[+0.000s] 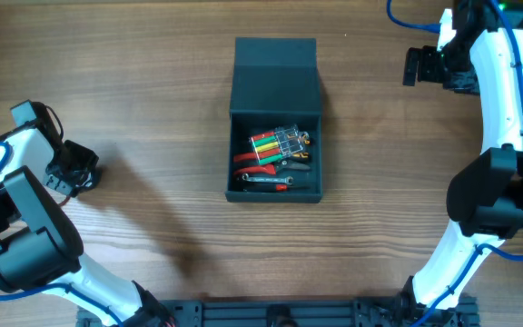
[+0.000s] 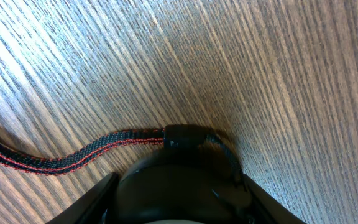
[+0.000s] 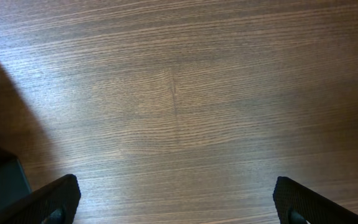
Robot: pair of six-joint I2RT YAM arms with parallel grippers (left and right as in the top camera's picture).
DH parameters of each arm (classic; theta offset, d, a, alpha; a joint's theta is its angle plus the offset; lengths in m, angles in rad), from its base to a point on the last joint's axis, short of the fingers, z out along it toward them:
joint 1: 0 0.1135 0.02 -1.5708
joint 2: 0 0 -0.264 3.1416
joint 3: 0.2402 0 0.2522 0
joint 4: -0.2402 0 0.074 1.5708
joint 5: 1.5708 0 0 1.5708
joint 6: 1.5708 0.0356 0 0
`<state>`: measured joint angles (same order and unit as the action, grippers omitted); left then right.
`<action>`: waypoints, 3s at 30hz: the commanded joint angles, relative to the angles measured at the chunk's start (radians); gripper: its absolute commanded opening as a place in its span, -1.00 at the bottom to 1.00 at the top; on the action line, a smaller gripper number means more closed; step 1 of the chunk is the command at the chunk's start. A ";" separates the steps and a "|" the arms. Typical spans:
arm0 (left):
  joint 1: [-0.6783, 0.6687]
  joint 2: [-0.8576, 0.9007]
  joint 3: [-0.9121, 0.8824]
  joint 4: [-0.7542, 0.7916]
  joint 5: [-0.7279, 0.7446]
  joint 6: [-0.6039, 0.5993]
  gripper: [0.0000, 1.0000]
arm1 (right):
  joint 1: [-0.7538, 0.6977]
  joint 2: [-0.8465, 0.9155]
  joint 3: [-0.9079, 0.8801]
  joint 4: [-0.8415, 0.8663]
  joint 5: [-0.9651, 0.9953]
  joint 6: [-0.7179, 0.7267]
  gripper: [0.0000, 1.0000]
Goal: Pack container
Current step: 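Lower and close the left gripper on the tape measure, then carry the tape measure into the green box and release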
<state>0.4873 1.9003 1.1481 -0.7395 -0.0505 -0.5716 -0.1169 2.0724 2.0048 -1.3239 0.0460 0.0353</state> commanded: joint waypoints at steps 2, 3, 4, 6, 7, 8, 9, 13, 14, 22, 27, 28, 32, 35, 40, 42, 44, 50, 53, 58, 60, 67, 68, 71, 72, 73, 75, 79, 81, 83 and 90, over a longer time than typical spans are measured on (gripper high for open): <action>0.002 0.058 -0.016 0.011 0.062 -0.009 -0.66 | 0.000 0.005 -0.002 -0.003 -0.001 -0.009 0.99; 0.002 0.058 -0.016 0.011 0.061 -0.009 -0.67 | 0.000 0.005 -0.002 -0.003 -0.001 -0.009 0.99; 0.002 0.058 -0.016 0.011 0.061 -0.009 -0.74 | 0.000 0.005 -0.002 -0.003 -0.001 -0.009 0.99; 0.002 0.056 -0.014 0.011 0.062 -0.009 -0.92 | 0.000 0.005 -0.002 -0.001 -0.001 -0.009 0.99; 0.002 0.053 -0.014 0.011 0.062 -0.009 -0.92 | 0.000 0.005 -0.002 -0.001 -0.001 -0.009 0.99; 0.002 0.047 -0.014 0.010 0.062 -0.009 -0.92 | 0.000 0.005 -0.002 -0.001 -0.001 -0.009 0.99; 0.001 0.039 -0.014 0.011 0.062 -0.009 -0.92 | 0.000 0.005 -0.002 -0.002 -0.001 -0.009 0.99; -0.011 -0.031 -0.001 -0.007 0.066 0.000 -0.92 | 0.000 0.005 -0.002 0.000 -0.001 -0.009 0.99; -0.022 -0.059 0.019 -0.028 0.077 0.022 -0.92 | 0.000 0.005 -0.002 0.000 -0.001 -0.009 0.99; -0.232 -0.219 0.305 -0.254 0.083 0.208 -0.92 | 0.000 0.005 -0.002 -0.001 -0.001 -0.009 0.99; -0.465 -0.236 0.580 -0.346 0.079 0.383 -0.93 | 0.000 0.005 -0.002 -0.001 -0.001 -0.010 0.99; -0.528 -0.236 0.617 -0.342 0.072 0.460 -0.92 | 0.000 0.005 -0.002 -0.001 -0.001 -0.010 0.99; -0.735 -0.229 0.640 -0.324 0.061 0.749 -0.92 | 0.000 0.005 -0.002 0.000 -0.002 -0.009 0.99; -0.874 -0.204 0.639 -0.328 0.061 0.969 -0.92 | 0.000 0.005 -0.002 -0.001 -0.001 -0.009 0.99; -1.056 -0.148 0.639 -0.332 0.061 1.271 -0.92 | 0.000 0.005 -0.002 0.000 -0.001 -0.009 1.00; -1.088 -0.119 0.639 -0.333 0.062 1.296 -0.92 | 0.000 0.005 -0.002 -0.001 -0.001 -0.010 0.99; -1.106 -0.083 0.639 -0.347 0.089 1.297 -0.92 | 0.000 0.005 -0.002 -0.001 -0.001 -0.010 0.99; -1.094 0.043 0.638 -0.411 0.151 1.297 -0.92 | 0.000 0.005 -0.002 0.001 -0.001 -0.009 1.00; -1.078 0.114 0.638 -0.432 0.152 1.295 -0.92 | 0.000 0.005 -0.002 0.002 -0.001 -0.010 0.99; -1.071 0.191 0.638 -0.451 0.151 1.269 -0.92 | 0.000 0.005 -0.002 0.008 -0.001 -0.010 0.99; -1.072 0.205 0.638 -0.463 0.158 1.262 -0.92 | 0.000 0.005 -0.002 0.007 -0.001 -0.010 0.99; -1.052 0.215 0.638 -0.542 0.159 1.236 -0.89 | 0.000 0.005 -0.002 0.014 -0.001 -0.010 0.99; -1.048 0.215 0.638 -0.547 0.159 1.232 -0.84 | 0.000 0.005 -0.002 0.015 -0.001 -0.010 0.99; -1.038 0.215 0.638 -0.553 0.159 1.183 0.08 | 0.000 0.005 -0.002 0.016 -0.001 -0.012 0.99; -1.038 0.215 0.638 -0.558 0.159 1.184 0.13 | 0.000 0.005 -0.002 0.016 -0.001 -0.013 1.00; -1.038 0.215 0.638 -0.559 0.159 1.184 0.22 | 0.000 0.005 -0.002 0.018 -0.001 -0.013 0.99; -1.038 0.215 0.638 -0.559 0.159 1.184 0.52 | 0.000 0.005 -0.002 0.018 -0.001 -0.018 0.99; -1.038 0.215 0.638 -0.559 0.158 1.184 0.75 | 0.000 0.005 -0.002 0.017 -0.001 -0.035 0.99; -1.038 0.215 0.638 -0.559 0.158 1.184 0.76 | 0.000 0.005 -0.002 0.017 -0.001 -0.035 1.00; -1.038 0.215 0.638 -0.559 0.158 1.184 0.76 | 0.000 0.005 -0.002 0.018 -0.001 -0.035 1.00; -1.037 0.183 0.656 -0.519 0.108 1.121 0.79 | 0.000 0.005 -0.002 0.033 -0.040 -0.033 0.99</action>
<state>-0.5522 2.1117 1.7828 -1.2823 0.0837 0.6106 -0.1169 2.0724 2.0048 -1.2961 0.0452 0.0128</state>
